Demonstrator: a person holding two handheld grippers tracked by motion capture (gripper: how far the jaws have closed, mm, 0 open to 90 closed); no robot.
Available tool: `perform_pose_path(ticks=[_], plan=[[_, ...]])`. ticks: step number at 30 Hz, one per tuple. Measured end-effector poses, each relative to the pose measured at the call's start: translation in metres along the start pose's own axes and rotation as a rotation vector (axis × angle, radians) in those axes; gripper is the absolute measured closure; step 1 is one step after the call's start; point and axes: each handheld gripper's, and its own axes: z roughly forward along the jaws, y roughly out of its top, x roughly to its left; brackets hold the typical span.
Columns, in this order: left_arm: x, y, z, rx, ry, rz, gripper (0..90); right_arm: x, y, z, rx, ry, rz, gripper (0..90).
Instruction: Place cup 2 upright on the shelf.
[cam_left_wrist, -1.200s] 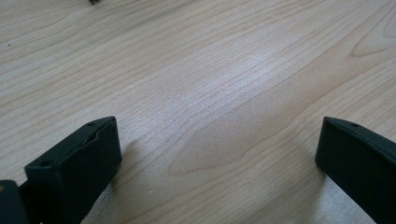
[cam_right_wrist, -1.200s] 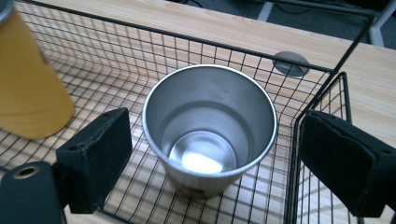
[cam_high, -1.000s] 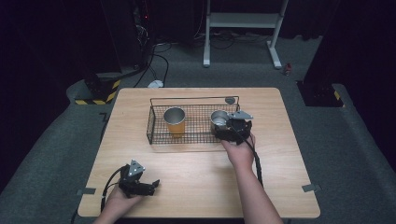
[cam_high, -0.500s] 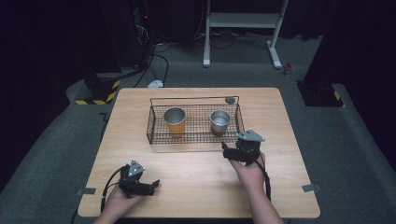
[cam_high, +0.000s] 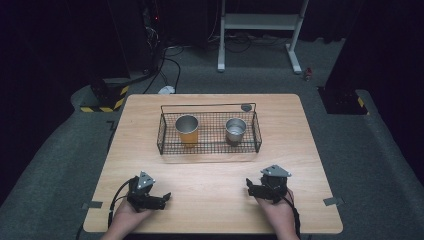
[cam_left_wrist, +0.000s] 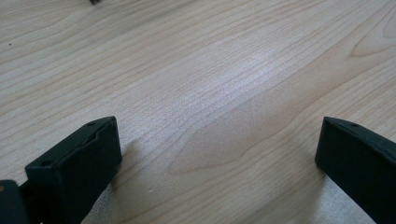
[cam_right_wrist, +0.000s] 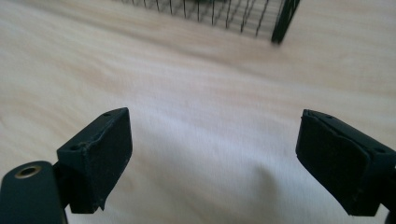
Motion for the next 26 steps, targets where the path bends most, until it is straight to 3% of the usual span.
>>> perform_pose_path(ticks=[4, 8, 26], plan=[[0.000, 0.000, 0.000, -0.003, 0.004, 0.005, 0.6, -0.001, -0.014, -0.002, 0.031, -0.017, -0.012, 11.1], [0.000, -0.001, -0.001, -0.006, 0.005, -0.002, 0.9, -0.002, -0.019, -0.004, 0.055, 0.004, -0.002, 11.4], [0.000, -0.003, -0.001, -0.014, 0.030, -0.028, 0.5, 0.000, -0.017, -0.001, 0.063, 0.013, 0.007, 9.5]])
